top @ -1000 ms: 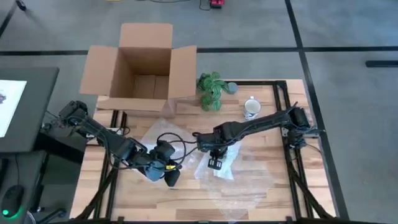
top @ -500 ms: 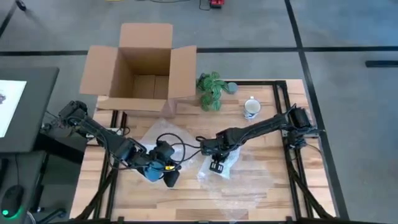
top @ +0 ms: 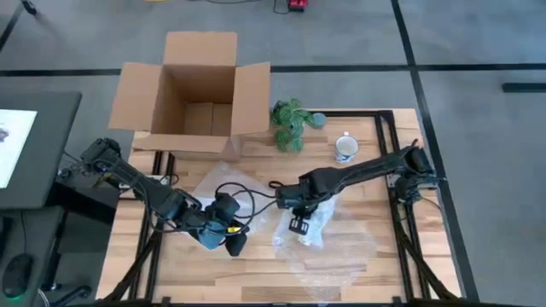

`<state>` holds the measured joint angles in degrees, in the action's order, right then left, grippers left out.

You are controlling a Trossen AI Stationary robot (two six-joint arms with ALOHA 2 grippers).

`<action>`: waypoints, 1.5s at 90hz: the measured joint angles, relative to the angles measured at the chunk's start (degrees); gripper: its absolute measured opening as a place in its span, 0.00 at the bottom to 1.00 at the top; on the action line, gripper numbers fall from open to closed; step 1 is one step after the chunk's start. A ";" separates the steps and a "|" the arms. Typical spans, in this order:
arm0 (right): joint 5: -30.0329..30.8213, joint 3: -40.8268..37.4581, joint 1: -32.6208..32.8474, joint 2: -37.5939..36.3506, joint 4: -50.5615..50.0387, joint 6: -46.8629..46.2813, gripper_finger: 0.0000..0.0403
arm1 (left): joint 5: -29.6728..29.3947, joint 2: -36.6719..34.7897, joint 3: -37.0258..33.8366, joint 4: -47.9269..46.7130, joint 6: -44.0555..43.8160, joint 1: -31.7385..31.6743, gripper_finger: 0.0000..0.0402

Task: Wrap mug
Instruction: Wrap the green mug with the bubble wrap

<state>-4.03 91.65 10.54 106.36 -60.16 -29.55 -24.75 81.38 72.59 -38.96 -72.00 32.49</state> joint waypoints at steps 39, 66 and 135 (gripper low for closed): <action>-2.80 -9.17 1.34 -2.93 4.13 -2.14 0.00 | 0.02 0.00 -0.02 -0.13 -0.01 0.00 0.00; -2.66 -16.04 1.03 -3.01 13.06 -3.50 0.00 | 0.02 0.00 0.01 -0.13 -0.01 0.00 0.00; -0.24 -3.07 -1.17 -3.34 2.93 -3.13 0.00 | 0.02 0.00 0.01 -0.07 -0.23 0.00 0.00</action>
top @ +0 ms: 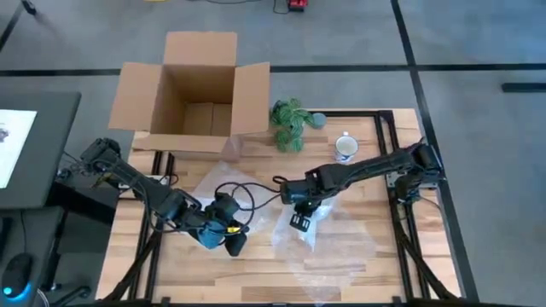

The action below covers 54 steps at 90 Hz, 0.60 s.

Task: Wrap mug
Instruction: Wrap the green mug with the bubble wrap

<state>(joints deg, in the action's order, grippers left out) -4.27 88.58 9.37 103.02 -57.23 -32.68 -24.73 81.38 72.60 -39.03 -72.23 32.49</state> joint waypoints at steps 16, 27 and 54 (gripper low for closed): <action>4.30 9.63 0.45 -1.35 -10.91 1.10 0.00 | -0.02 0.00 0.00 -0.02 0.00 0.00 0.00; 5.01 12.19 0.87 -6.69 -14.20 0.54 0.00 | -0.02 0.00 0.00 0.00 0.00 0.00 0.00; 6.05 4.64 3.76 -20.07 -25.83 -11.12 0.00 | 0.00 0.00 0.00 -0.02 0.00 0.00 0.00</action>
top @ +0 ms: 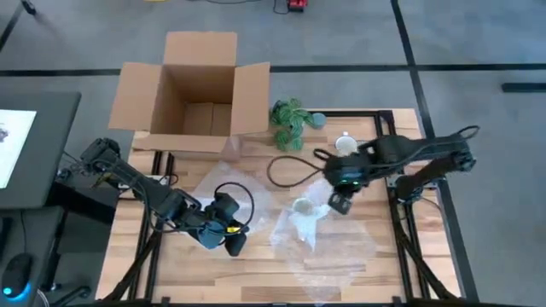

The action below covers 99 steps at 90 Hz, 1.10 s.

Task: Wrap mug
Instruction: Wrap the green mug with the bubble wrap

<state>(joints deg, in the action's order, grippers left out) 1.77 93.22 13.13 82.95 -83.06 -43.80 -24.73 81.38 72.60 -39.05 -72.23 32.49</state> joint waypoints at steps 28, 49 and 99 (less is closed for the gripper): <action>-1.08 -19.03 5.09 -5.15 26.48 -6.18 0.00 | 0.00 0.00 0.00 0.01 0.02 0.00 0.00; 3.94 -21.34 4.09 -0.04 32.23 -5.53 0.00 | 0.00 0.00 0.00 0.00 0.10 0.00 0.00; -2.63 -21.34 0.04 15.57 39.62 2.73 0.00 | 0.02 0.00 0.00 -0.02 0.66 0.02 0.00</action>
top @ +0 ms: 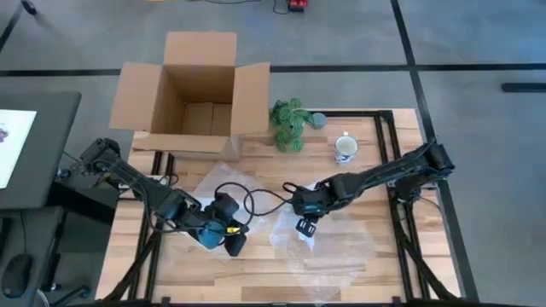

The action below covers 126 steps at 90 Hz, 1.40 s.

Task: Wrap mug
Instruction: Wrap the green mug with the bubble wrap

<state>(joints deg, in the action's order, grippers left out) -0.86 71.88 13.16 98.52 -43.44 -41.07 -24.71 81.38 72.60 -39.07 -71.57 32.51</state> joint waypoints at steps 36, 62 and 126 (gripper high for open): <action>-5.88 0.38 -3.49 5.58 0.96 5.98 0.00 | 0.01 0.00 0.00 -0.02 -0.09 0.00 0.00; -5.10 10.96 -3.62 4.07 -8.12 6.45 0.00 | 0.02 0.00 0.00 0.00 -0.58 0.00 0.00; -7.41 15.71 -2.33 5.19 -15.91 9.53 0.00 | 0.02 0.00 0.00 -0.04 0.19 0.07 0.00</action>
<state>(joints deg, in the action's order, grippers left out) -8.26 87.58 10.83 103.71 -59.35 -31.54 -24.69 81.38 72.60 -39.11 -71.38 32.58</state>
